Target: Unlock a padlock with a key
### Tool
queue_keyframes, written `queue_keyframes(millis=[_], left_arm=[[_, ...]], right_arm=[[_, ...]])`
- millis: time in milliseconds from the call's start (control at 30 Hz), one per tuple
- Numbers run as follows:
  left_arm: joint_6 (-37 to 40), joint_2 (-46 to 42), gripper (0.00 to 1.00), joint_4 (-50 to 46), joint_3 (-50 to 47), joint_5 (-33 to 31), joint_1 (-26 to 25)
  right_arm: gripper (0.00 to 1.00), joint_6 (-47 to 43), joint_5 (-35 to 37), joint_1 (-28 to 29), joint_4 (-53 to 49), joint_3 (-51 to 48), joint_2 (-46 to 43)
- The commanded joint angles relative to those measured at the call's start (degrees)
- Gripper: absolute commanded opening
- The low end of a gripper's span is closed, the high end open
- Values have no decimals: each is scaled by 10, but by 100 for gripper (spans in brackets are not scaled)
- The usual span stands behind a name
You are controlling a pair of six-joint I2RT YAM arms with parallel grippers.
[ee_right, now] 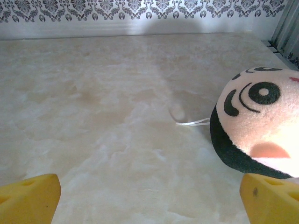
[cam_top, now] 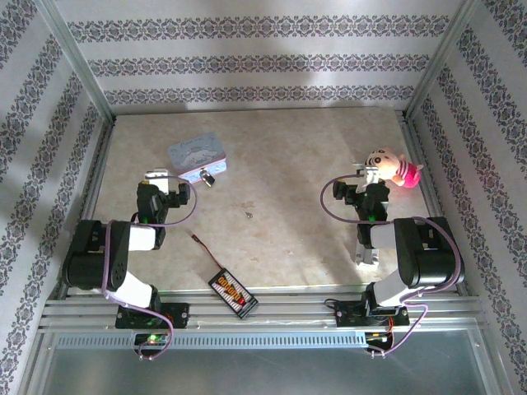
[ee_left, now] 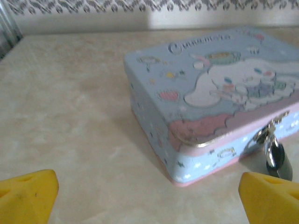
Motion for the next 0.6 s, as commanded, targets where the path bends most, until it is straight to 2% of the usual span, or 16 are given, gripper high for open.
queue_keyframes(millis=[0,133,233,467,567], left_arm=[[-17,-46,99,-36,-2,-34,2],[-31,-104,99,-94,6,-62,2],[-70,-149,99,-160,25,-77,2],[-171,-208,99,-260,49,-34,2],[-210,-223,99,-267,43,-8,1]], right_arm=[[98,-19,27,14,-14,11,-24],[98,-27,68,31,-50,13,-67],[98,-38,100,54,-114,27,-118],[98,20,196,121,-327,95,-194],[98,86,275,168,-472,161,-190]])
